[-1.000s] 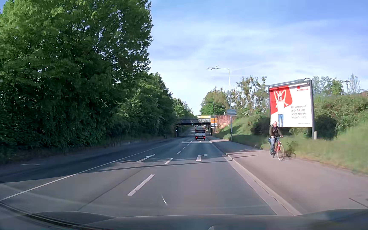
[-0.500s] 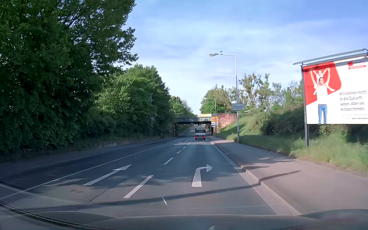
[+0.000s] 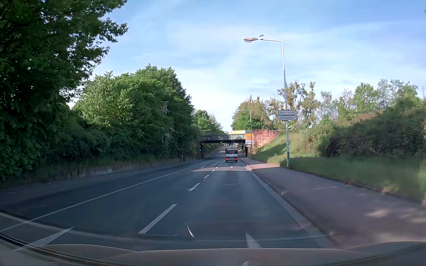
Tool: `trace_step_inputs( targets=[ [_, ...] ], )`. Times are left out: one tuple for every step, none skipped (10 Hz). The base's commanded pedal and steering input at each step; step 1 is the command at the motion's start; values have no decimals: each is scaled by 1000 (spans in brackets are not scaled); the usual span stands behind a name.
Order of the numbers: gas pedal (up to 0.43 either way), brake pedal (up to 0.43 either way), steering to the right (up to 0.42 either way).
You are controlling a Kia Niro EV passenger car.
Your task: Follow the waypoints while adhering to traffic rules and regulations
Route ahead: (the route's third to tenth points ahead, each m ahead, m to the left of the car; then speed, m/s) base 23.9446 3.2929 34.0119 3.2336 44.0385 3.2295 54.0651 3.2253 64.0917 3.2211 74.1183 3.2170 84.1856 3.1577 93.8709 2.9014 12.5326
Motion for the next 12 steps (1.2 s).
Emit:
trace_step_inputs(
  targets=[
    [0, 0, -2],
    [0, 0, -2],
    [0, 0, -2],
    [0, 6, -2],
    [0, 6, -2],
    [0, 6, -2],
    [0, 12, -2],
    [0, 24, -2],
    [0, 37, -2],
    [0, 43, -2],
    [0, 55, -2],
    [0, 73, -2]
  ],
)
